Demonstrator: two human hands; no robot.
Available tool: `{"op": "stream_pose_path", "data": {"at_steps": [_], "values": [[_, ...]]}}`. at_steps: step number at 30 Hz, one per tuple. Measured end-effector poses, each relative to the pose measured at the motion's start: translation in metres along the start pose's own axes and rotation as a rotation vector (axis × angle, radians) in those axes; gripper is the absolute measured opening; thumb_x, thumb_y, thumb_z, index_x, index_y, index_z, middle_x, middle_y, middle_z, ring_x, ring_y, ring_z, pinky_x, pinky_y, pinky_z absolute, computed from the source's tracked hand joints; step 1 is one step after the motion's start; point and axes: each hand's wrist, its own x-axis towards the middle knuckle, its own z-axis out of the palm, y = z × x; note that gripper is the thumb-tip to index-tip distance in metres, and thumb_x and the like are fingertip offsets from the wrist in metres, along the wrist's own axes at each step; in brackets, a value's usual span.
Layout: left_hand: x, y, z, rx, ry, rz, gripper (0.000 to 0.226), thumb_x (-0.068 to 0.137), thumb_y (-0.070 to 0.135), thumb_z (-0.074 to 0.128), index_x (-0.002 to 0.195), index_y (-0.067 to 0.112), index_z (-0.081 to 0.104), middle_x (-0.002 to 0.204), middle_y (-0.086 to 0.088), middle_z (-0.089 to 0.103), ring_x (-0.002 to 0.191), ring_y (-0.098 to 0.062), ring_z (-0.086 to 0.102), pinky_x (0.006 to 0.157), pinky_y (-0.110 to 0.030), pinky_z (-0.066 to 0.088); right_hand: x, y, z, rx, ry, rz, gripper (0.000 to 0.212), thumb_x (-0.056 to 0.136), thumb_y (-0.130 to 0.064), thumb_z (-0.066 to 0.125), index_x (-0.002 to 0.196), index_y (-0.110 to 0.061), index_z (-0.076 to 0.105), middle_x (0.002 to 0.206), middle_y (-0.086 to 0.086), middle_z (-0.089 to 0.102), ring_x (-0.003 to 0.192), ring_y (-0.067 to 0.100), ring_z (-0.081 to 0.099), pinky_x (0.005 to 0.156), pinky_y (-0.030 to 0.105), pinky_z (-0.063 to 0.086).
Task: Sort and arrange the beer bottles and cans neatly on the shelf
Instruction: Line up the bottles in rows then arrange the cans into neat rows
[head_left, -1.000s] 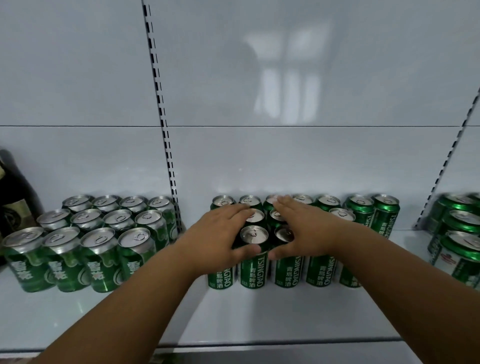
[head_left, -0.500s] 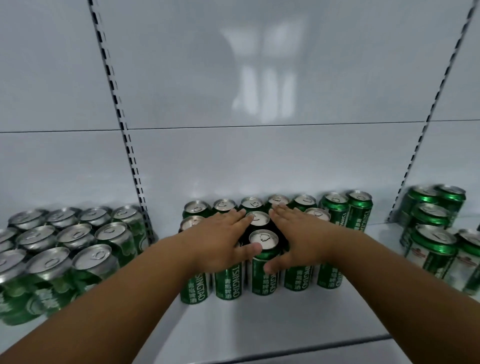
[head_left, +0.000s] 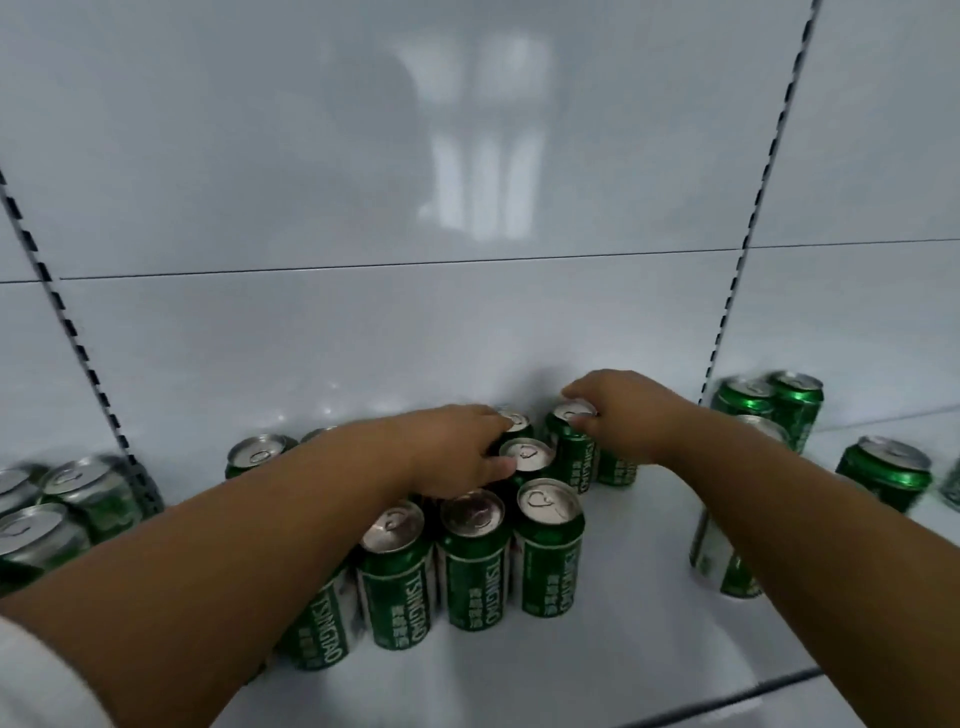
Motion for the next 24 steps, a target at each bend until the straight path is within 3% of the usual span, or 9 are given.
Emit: {"op": "stream_pose_path", "data": {"at_steps": [3, 5, 7, 12, 17, 24], "values": [[0.026, 0.009, 0.002, -0.004, 0.011, -0.006, 0.054, 0.098, 0.051, 0.046, 0.143, 0.022, 0.043, 0.148, 0.001, 0.043, 0.134, -0.022, 0.043, 0.110, -0.042, 0.036, 0.018, 0.013, 0.004, -0.072, -0.019, 0.003, 0.039, 0.096, -0.031, 0.058, 0.129, -0.010, 0.057, 0.133, 0.011, 0.056, 0.120, 0.027, 0.053, 0.097, 0.033, 0.042], [0.035, 0.012, 0.005, -0.002, 0.009, -0.014, 0.051, 0.098, 0.051, 0.046, 0.138, 0.020, 0.047, 0.142, -0.001, 0.047, 0.131, -0.024, 0.046, 0.108, -0.043, 0.038, 0.026, 0.018, 0.009, -0.144, -0.053, -0.027, 0.033, 0.092, -0.030, 0.064, 0.117, -0.009, 0.060, 0.121, 0.012, 0.060, 0.109, 0.028, 0.057, 0.083, 0.029, 0.041], [0.039, 0.013, 0.007, 0.031, 0.004, -0.020, 0.054, 0.097, 0.052, 0.047, 0.142, 0.021, 0.045, 0.145, -0.002, 0.046, 0.132, -0.023, 0.044, 0.109, -0.042, 0.036, 0.031, 0.022, 0.011, -0.171, -0.047, -0.073, 0.034, 0.087, -0.032, 0.070, 0.112, -0.012, 0.058, 0.116, 0.011, 0.060, 0.105, 0.028, 0.056, 0.077, 0.030, 0.039], [0.045, 0.019, -0.003, 0.061, -0.020, -0.056, 0.052, 0.092, 0.053, 0.054, 0.137, 0.026, 0.048, 0.135, 0.000, 0.049, 0.118, -0.021, 0.051, 0.101, -0.039, 0.043, 0.041, 0.021, 0.013, -0.208, -0.052, -0.148, 0.033, 0.084, -0.038, 0.072, 0.102, -0.015, 0.057, 0.109, 0.011, 0.061, 0.098, 0.027, 0.054, 0.079, 0.034, 0.045], [0.061, 0.031, -0.009, -0.018, 0.060, -0.114, 0.051, 0.094, 0.042, 0.057, 0.141, 0.022, 0.049, 0.126, -0.003, 0.056, 0.114, -0.022, 0.055, 0.097, -0.036, 0.045, 0.045, 0.020, 0.008, -0.094, -0.103, -0.142, 0.024, 0.085, -0.028, 0.072, 0.081, -0.015, 0.052, 0.089, 0.007, 0.058, 0.083, 0.024, 0.056, 0.069, 0.030, 0.044], [0.072, 0.032, 0.000, 0.004, 0.096, -0.142, 0.049, 0.092, 0.037, 0.059, 0.139, 0.023, 0.052, 0.129, -0.006, 0.057, 0.119, -0.025, 0.053, 0.101, -0.039, 0.043, 0.050, 0.018, 0.010, 0.032, -0.107, -0.143, 0.018, 0.087, -0.024, 0.069, 0.087, -0.012, 0.055, 0.093, 0.010, 0.061, 0.092, 0.028, 0.060, 0.076, 0.033, 0.047]]}}
